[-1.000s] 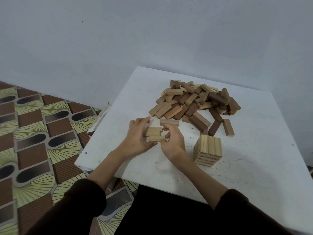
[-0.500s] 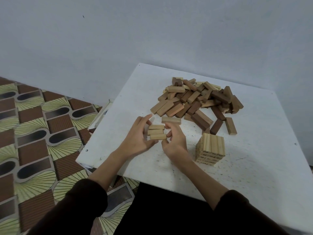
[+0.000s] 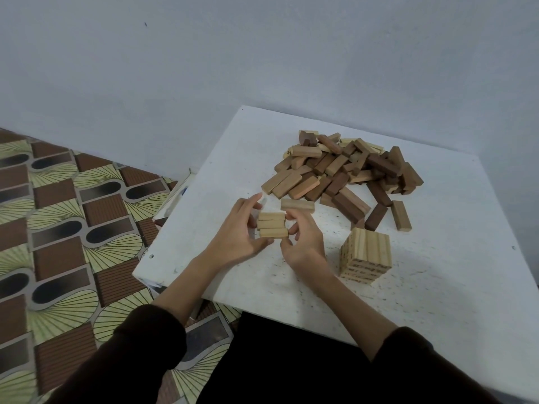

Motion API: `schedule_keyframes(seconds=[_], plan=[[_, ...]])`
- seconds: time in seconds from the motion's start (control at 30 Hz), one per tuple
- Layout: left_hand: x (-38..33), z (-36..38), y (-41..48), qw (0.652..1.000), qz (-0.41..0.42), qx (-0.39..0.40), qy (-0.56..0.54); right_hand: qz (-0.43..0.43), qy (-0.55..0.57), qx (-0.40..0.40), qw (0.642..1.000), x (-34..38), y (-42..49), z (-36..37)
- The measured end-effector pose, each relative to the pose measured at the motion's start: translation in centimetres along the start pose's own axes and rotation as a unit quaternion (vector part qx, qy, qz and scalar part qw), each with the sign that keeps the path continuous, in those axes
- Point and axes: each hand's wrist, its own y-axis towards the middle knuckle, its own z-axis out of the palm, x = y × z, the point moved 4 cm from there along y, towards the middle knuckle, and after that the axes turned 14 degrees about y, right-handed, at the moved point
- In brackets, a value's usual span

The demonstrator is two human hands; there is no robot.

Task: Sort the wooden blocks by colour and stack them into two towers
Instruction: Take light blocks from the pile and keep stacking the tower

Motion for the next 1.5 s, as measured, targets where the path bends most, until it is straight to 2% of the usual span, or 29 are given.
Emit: schedule_keyframes(seconds=[1.03, 1.3, 1.5], plan=[[-0.1, 0.35, -0.13, 1.0, 0.012, -0.008, -0.014, -0.016, 0.014, -0.003, 1.0, 0.14, -0.12, -0.09], [-0.63, 0.4, -0.05, 0.999, 0.029, -0.005, 0.041, -0.011, 0.029, -0.005, 1.0, 0.29, -0.24, -0.15], [-0.55, 0.61, -0.07, 0.999, 0.028, 0.019, 0.001, -0.012, 0.029, -0.006, 1.0, 0.4, -0.21, -0.13]])
